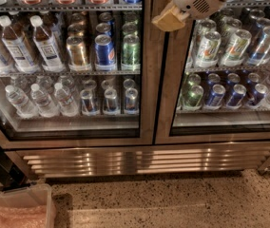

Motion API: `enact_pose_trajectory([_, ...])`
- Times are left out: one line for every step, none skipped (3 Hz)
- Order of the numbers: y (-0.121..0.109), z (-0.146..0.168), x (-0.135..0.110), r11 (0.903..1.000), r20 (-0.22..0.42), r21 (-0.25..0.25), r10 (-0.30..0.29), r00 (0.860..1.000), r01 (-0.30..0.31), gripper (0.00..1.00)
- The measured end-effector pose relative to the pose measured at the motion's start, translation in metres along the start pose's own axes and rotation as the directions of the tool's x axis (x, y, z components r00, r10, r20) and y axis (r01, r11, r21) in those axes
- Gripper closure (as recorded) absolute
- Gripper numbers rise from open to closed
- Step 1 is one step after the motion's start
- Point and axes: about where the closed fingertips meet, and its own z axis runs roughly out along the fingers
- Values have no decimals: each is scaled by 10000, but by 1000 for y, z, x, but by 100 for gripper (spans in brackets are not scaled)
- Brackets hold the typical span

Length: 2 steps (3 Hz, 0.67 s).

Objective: Open left fridge door

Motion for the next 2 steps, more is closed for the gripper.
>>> enact_pose_trajectory([0,1,-1,10000,134,-30,70,9999,-70,100])
enact_pose_trajectory([-1,-2,-5,10000,242,11,-12,9997,12,100])
